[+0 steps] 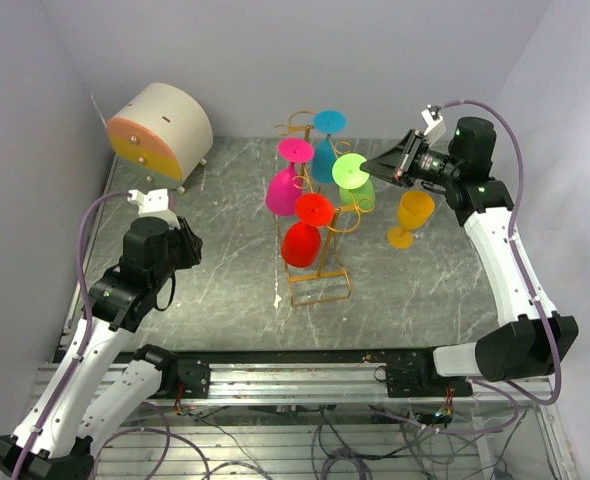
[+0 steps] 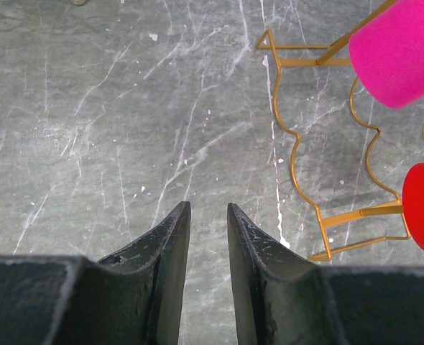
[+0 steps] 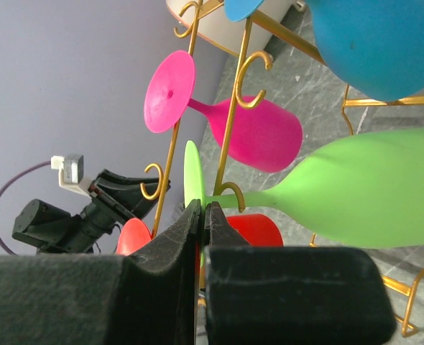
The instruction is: Take the wine glass off the wine glass rack
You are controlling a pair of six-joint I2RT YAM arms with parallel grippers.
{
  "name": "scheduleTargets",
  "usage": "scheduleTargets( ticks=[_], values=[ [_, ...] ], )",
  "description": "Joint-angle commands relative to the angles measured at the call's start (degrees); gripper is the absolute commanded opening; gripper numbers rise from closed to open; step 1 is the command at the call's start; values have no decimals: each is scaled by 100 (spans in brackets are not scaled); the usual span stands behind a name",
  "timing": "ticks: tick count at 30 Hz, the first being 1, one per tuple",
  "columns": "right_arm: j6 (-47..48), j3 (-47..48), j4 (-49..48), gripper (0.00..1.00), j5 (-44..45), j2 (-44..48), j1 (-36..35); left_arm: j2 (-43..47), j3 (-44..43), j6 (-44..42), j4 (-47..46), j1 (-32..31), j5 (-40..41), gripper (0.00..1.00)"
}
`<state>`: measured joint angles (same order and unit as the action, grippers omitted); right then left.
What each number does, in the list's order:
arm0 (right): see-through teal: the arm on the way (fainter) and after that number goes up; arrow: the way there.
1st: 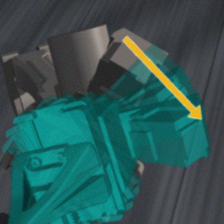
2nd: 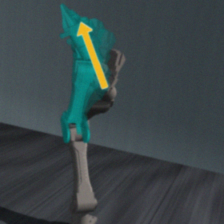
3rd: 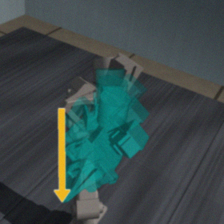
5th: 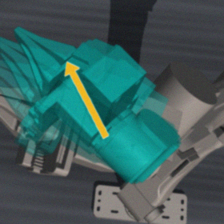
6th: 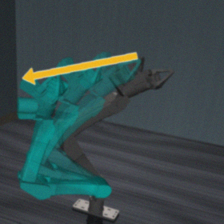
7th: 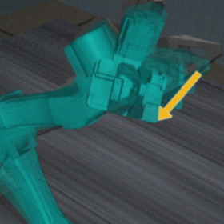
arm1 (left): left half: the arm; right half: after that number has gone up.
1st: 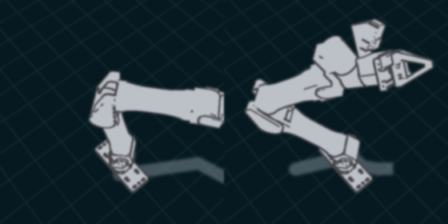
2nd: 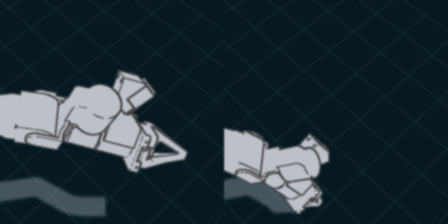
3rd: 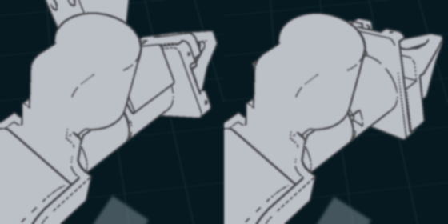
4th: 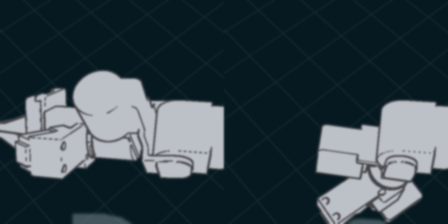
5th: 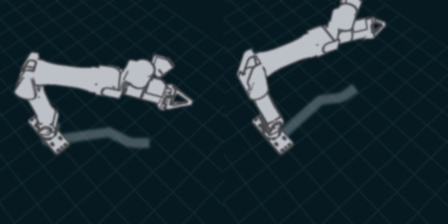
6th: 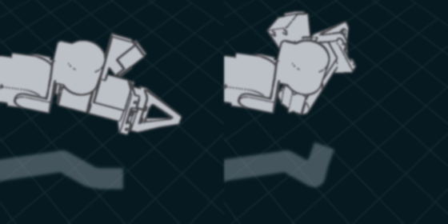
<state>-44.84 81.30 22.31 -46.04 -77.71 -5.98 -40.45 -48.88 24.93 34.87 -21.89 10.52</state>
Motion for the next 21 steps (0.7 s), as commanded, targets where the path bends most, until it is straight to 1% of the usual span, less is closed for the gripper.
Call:
scheduleTargets(
  ticks=[1,10,21],
  values=[
    [-592,-244,-661,0,132,226,2,13,32,45,-68,-35,132,38],
    [-631,-376,-555,0,529,487,65,17,33,43,-68,-42,123,38],
    [-598,-561,-397,0,761,742,215,33,31,54,-68,-43,129,38]
  ],
)
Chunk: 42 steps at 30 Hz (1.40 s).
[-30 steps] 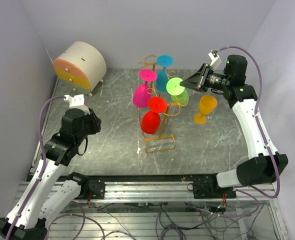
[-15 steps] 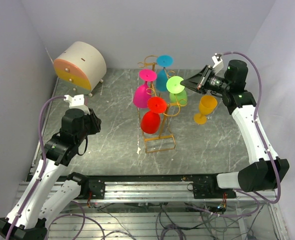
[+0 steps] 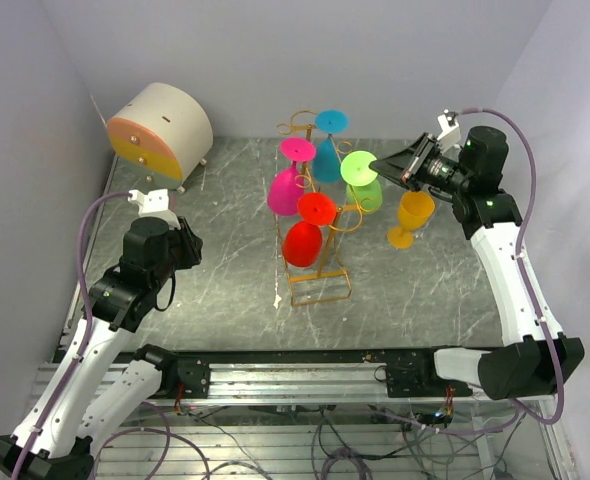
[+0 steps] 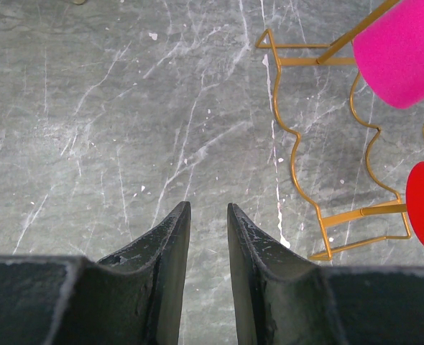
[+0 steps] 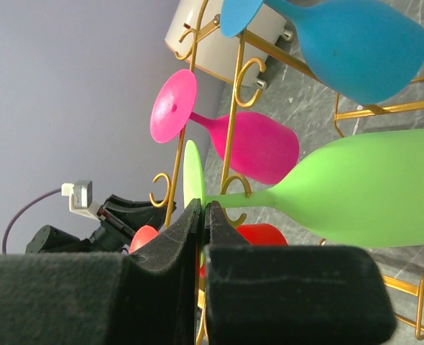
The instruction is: Take the wine glass off the wine glass rack
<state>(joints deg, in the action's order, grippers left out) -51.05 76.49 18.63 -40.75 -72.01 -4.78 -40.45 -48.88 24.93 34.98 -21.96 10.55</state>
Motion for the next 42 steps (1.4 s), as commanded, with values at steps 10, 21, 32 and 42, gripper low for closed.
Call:
scheduleTargets(
  ticks=[10,21,32,42],
  values=[
    [-203,-310,-230,0,249,345,263,40,29,55,-77,-36,143,38],
    [413,-35,-981,0,555,638,319,52,37,56,-79,-37,135,38],
    [2765,1324,-459,0,738,1006,-417,121,-86,432,-68,-37,-542,40],
    [4356,1710,103,0,840,1241,-1690,521,-1466,2100,40,-37,-2554,47]
  ],
)
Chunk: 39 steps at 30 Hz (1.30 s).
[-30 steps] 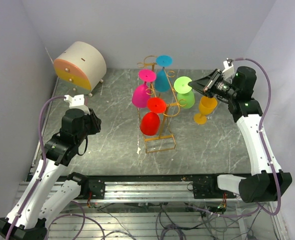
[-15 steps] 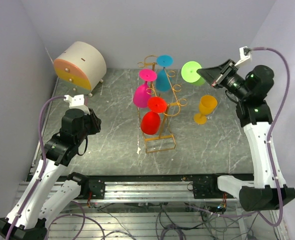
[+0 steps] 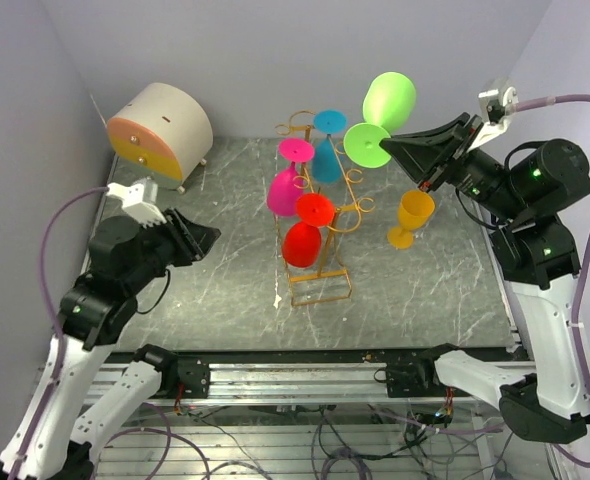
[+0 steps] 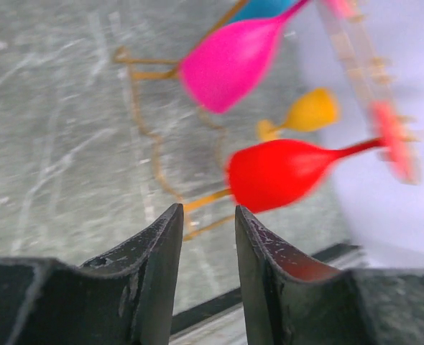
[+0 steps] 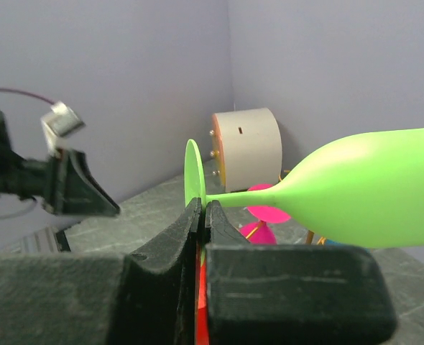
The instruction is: Take the wine glass off the wine glass rack
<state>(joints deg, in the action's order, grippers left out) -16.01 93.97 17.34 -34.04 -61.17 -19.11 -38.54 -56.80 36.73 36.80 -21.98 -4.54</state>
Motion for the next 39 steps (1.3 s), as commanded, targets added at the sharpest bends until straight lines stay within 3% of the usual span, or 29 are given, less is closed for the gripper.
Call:
scheduleTargets(
  ticks=[1,6,14,18,23,27,33,39],
  values=[
    [922,-105,186,0,238,222,-358,405,-776,1175,-204,-33,-1186,49],
    [986,-215,57,0,3,200,-557,578,-1149,2476,-536,-28,-1757,60],
    [945,222,-25,0,-57,-359,-881,409,-1680,3601,-68,-35,-2032,62],
    [1112,563,100,0,250,-739,-1493,521,-1684,3778,65,-29,-1792,62],
    [1663,759,308,0,1294,-1013,-2672,723,-1537,4263,200,-26,-1704,62],
    [2226,374,205,0,2333,-988,-3605,936,-1305,4865,137,-26,-1673,62],
    [3257,-755,-734,0,4024,-684,-4992,1042,-1552,5142,667,-26,-1258,61],
    [4262,-1599,-1773,0,5147,-654,-6124,927,-1545,5209,750,-26,-1386,61]
  ],
)
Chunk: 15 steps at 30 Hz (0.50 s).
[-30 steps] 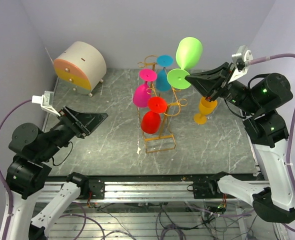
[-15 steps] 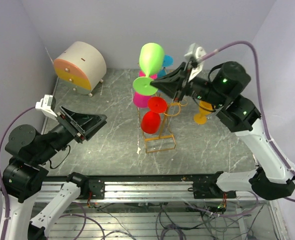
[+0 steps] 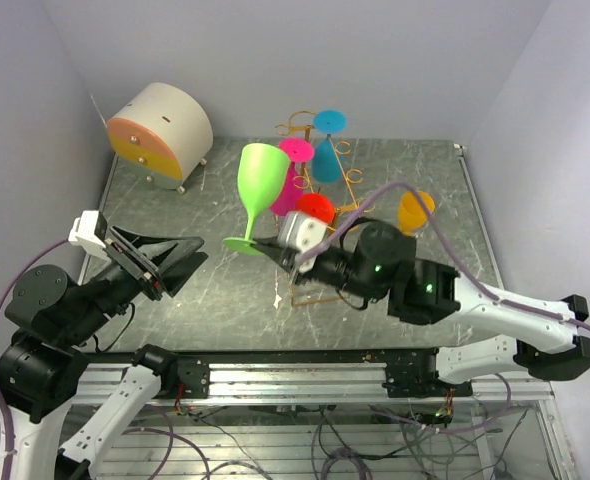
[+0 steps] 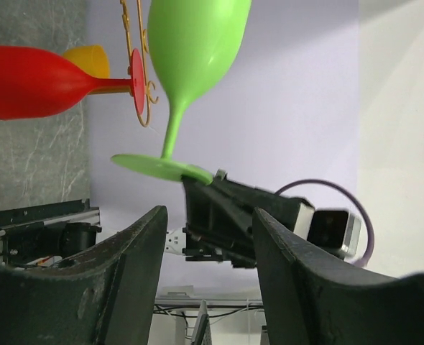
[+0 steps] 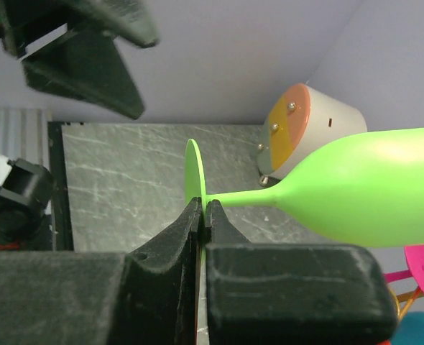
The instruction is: Take the wine glass off the wine glass rack
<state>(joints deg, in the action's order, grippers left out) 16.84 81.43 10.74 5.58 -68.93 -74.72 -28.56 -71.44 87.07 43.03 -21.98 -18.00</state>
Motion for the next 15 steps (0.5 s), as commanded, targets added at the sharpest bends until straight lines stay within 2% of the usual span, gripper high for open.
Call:
scheduleTargets(
  ticks=[1,8,15],
  values=[
    [1182,-464,-1317,0,1393,99,-758,-74,-28,195,99,-26,-59,61],
    [2632,-1322,-2968,0,2628,-1,-1726,-44,199,196,118,-26,-146,61],
    [4034,-1900,-4389,0,3310,-284,-2113,-58,178,111,246,-26,-219,61]
  ],
)
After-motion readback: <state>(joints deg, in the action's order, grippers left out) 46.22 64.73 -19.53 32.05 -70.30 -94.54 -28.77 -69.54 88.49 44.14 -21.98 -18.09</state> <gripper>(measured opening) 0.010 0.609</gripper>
